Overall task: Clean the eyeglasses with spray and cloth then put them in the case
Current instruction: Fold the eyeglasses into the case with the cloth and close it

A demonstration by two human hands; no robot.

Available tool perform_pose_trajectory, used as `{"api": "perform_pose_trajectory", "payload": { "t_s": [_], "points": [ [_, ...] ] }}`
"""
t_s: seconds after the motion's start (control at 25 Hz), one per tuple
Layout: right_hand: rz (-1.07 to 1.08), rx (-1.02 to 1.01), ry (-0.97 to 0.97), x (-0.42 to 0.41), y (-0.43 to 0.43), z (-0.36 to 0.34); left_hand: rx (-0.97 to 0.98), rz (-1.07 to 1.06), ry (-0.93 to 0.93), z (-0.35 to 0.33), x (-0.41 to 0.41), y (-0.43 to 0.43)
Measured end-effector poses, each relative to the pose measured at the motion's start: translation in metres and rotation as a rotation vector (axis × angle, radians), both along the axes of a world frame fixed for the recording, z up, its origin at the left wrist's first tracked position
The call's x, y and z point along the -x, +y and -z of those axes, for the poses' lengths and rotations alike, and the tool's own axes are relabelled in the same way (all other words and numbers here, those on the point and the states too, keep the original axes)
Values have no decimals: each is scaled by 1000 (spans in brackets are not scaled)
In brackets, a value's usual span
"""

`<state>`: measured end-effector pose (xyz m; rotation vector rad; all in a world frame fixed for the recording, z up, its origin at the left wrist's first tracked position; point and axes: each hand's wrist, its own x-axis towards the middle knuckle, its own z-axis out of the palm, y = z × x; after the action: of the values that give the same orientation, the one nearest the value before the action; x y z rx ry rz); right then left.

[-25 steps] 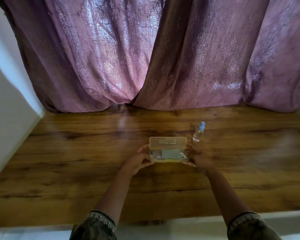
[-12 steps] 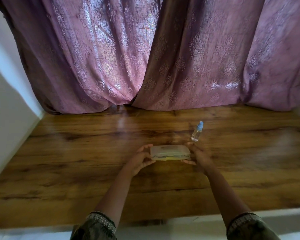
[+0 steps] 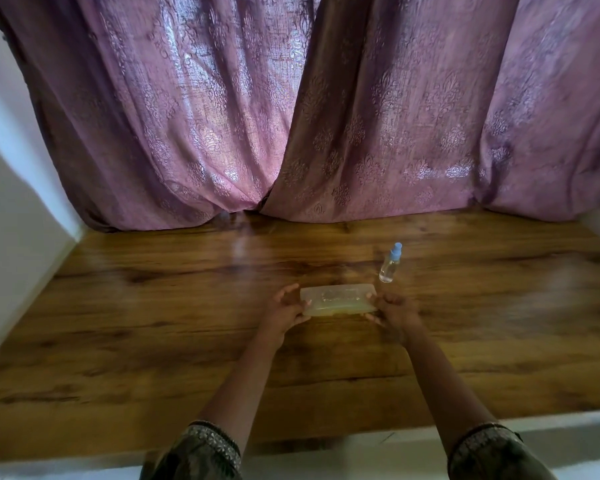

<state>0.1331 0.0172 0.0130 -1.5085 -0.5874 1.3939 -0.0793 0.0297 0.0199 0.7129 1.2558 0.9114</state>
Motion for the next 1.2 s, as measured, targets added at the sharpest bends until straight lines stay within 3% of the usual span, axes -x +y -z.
{"api": "perform_pose_trajectory", "payload": {
  "t_s": [0.76, 1.2],
  "points": [
    [106, -69, -95, 2, 15, 0, -37, -184, 5, 9, -11, 15],
    [59, -83, -354, 24, 82, 2, -153, -236, 244, 15, 2, 69]
  ]
}}
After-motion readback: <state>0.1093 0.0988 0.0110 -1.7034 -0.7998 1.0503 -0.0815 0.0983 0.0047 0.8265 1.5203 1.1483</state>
